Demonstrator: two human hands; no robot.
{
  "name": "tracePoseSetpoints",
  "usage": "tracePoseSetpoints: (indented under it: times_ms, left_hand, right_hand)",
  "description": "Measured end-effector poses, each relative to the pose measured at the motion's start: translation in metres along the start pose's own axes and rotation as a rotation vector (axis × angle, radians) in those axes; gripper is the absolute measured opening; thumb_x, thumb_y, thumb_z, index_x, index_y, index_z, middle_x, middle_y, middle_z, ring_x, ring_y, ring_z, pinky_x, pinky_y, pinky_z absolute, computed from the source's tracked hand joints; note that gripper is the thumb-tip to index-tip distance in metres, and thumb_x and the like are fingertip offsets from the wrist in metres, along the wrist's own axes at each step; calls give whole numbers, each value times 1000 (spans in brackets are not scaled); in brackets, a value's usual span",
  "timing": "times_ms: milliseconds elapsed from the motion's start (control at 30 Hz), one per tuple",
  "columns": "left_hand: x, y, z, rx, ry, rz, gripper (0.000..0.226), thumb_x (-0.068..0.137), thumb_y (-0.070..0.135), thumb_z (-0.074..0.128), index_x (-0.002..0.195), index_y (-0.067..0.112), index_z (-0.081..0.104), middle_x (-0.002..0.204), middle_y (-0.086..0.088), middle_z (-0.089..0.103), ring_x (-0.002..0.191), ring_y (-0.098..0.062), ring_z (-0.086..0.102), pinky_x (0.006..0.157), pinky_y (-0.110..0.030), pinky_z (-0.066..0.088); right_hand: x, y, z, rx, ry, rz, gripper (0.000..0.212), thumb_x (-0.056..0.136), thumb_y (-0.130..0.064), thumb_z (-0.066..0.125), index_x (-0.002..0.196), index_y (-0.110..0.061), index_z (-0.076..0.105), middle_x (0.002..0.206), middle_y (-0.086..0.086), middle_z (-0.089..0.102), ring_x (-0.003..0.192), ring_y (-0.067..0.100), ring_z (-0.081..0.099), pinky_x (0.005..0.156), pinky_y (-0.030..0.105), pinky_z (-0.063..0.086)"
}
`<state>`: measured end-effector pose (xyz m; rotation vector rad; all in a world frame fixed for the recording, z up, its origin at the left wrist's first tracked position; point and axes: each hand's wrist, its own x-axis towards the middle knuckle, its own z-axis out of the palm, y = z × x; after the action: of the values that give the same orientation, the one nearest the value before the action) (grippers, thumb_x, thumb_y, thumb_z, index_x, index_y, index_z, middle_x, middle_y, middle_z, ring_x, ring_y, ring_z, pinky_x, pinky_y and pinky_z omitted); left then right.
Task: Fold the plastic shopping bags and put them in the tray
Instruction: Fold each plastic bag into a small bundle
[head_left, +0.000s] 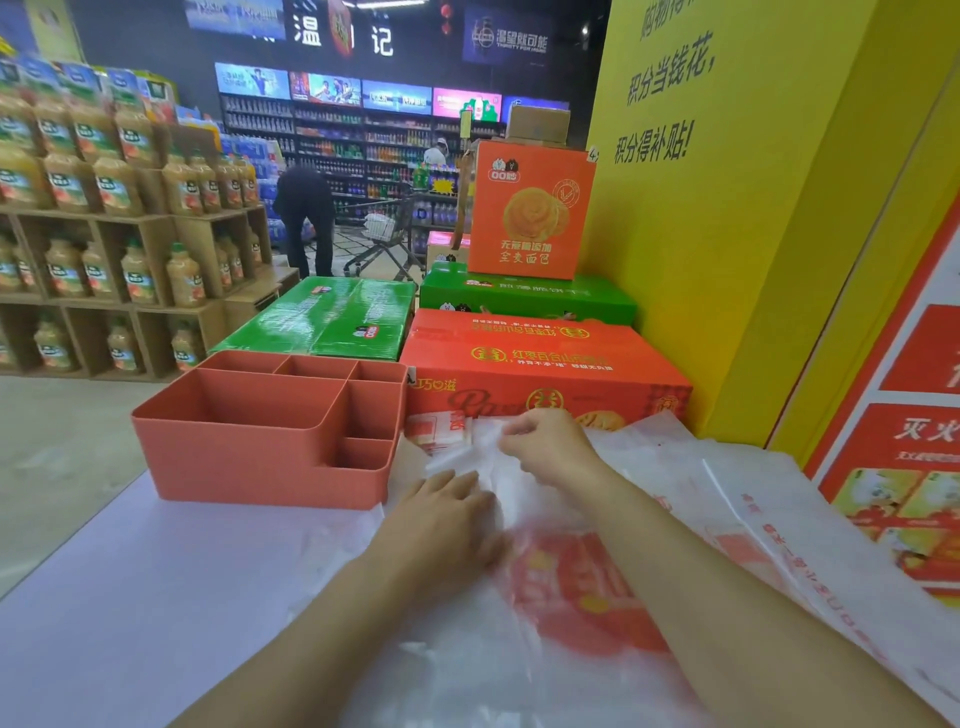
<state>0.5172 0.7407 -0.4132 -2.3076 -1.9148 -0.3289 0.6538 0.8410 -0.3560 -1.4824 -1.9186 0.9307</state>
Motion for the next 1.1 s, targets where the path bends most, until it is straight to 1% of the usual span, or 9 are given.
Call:
tracePoseSetpoints:
  times_ms: [133,233,333,400,467,633,833,1000,1100]
  left_hand:
    - [1,-7,-16,27,15,47,72,77,68,23,112,28,70,123,4,63,119,-29,55,100,-45,41]
    - [3,-9,-24,104,43,32,46,80,60,42,93,33,76,103,2,70,95,-32,64,86,-53,46]
    - [3,4,-31,69,60,-31,23,92,47,60,106,34,73,111,3,65,107,-28,58,92,-46,39]
    - [-2,19,-35,-43,68,-15,22,98,36,54,114,33,69,113,5,63,109,-23,58,88,-35,39]
    - [-10,39,-43,-154,-40,-14,26,100,39,49,119,33,66,114,7,62,107,-19,59,84,-30,42]
    - [-30,67,-32,-84,-279,-21,35,94,55,39,112,33,59,123,8,57,116,-25,50,95,-41,40]
    - [-36,59,-8,-69,-124,-8,69,85,66,7,125,35,54,139,17,50,126,-18,47,104,-43,37]
    - [-33,46,-9,-58,-109,-25,57,89,64,14,114,34,56,120,17,56,115,-17,54,97,-42,43]
    - [-33,40,-13,-54,-52,11,50,92,62,23,109,33,60,109,15,61,109,-17,58,92,-40,47]
  right_hand:
    - [-38,26,-33,-239,-39,-115,15,86,-17,62,86,-8,74,84,7,72,75,24,65,70,32,48]
    - [-73,44,-50,-451,-46,-189,16,90,-31,61,95,-26,75,93,-9,70,90,14,63,81,32,53]
    - [-96,62,-52,-617,-76,-259,28,90,-52,55,99,-32,73,96,-9,61,98,21,56,91,41,49]
    - [-102,69,-50,-710,-137,-255,39,93,-61,48,112,-33,68,112,-4,57,108,24,48,100,46,41]
    - [-105,72,-47,-720,-152,-265,43,97,-61,41,124,-35,63,125,-3,55,117,26,45,104,48,39]
    - [-104,75,-42,-691,-133,-268,50,102,-58,33,134,-30,58,137,-1,53,124,27,45,106,47,39]
    - [-120,72,-50,-585,-73,-343,46,101,-56,43,137,-32,57,135,-5,55,126,20,48,109,41,38]
    - [-157,82,-67,-645,-109,-391,54,97,-65,45,141,-35,55,144,-13,47,137,13,37,115,36,31]
    - [-169,92,-73,-673,-190,-351,61,100,-63,40,154,-38,36,163,-14,26,152,13,16,122,33,9]
